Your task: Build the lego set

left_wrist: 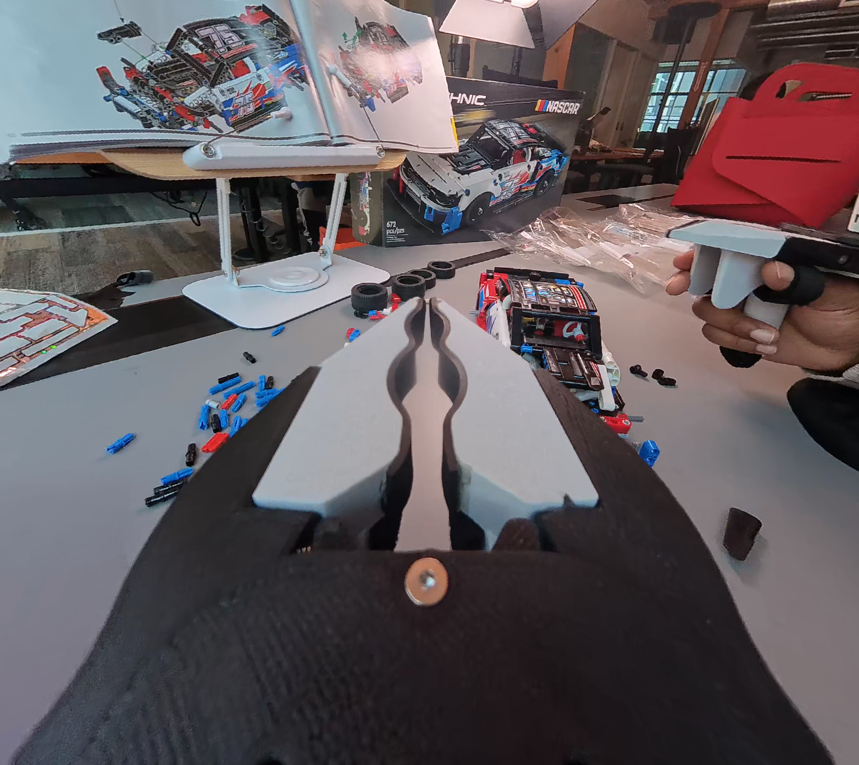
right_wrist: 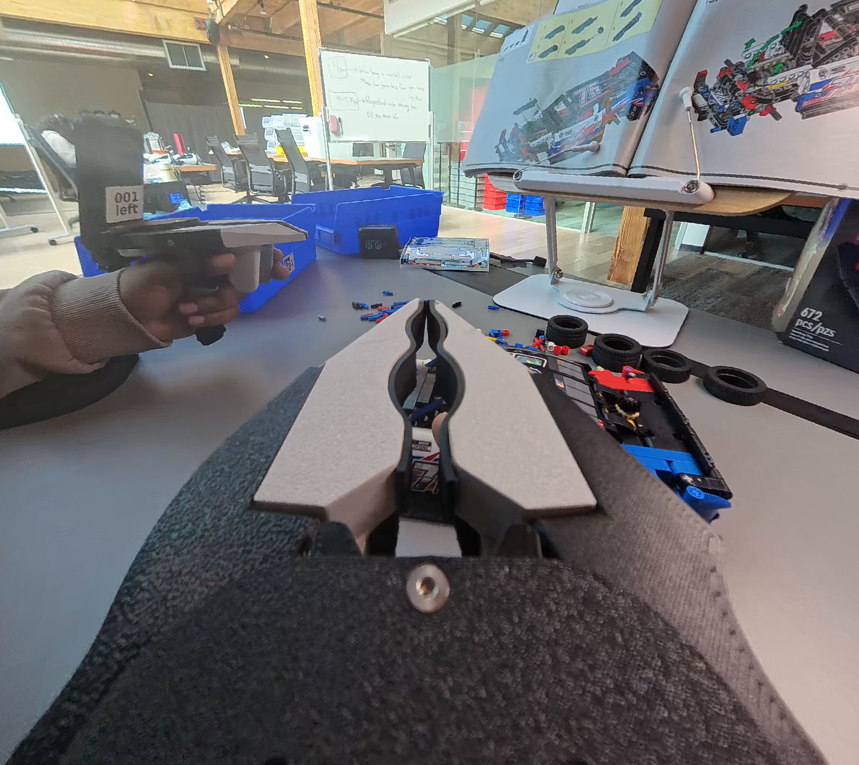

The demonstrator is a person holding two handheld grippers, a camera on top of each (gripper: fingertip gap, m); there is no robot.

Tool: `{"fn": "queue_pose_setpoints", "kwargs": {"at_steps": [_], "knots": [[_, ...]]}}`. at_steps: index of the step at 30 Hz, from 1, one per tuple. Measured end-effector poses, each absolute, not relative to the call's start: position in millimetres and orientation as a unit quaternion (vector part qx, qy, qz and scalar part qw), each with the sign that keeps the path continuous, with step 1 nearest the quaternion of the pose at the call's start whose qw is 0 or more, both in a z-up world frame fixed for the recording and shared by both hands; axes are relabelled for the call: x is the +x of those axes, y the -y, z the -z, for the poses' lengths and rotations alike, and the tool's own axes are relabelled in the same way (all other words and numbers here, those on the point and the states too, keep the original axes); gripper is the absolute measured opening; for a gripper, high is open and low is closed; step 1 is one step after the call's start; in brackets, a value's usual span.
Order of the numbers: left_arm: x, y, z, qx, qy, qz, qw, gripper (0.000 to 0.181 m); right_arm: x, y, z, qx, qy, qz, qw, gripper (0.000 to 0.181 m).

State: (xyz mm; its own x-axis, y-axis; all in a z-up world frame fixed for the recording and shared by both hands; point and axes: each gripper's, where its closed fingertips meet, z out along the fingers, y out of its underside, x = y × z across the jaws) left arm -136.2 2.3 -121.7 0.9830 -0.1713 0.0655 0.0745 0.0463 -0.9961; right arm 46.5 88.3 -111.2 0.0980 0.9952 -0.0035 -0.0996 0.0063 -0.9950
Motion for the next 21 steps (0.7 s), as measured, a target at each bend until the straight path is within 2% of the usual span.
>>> {"fn": "queue_pose_setpoints", "kwargs": {"at_steps": [17,21], "knots": [[-164.4,-1.4,122.6,-0.673,0.049,0.113,0.73,0.007,73.8,-126.7,86.4,-0.519,0.34,-0.501,0.603,0.005],[-162.1,-0.2,117.9,-0.665,0.039,0.106,0.739,0.016,77.9,-130.4,83.1,-0.519,0.328,-0.503,0.608,0.006]]}}
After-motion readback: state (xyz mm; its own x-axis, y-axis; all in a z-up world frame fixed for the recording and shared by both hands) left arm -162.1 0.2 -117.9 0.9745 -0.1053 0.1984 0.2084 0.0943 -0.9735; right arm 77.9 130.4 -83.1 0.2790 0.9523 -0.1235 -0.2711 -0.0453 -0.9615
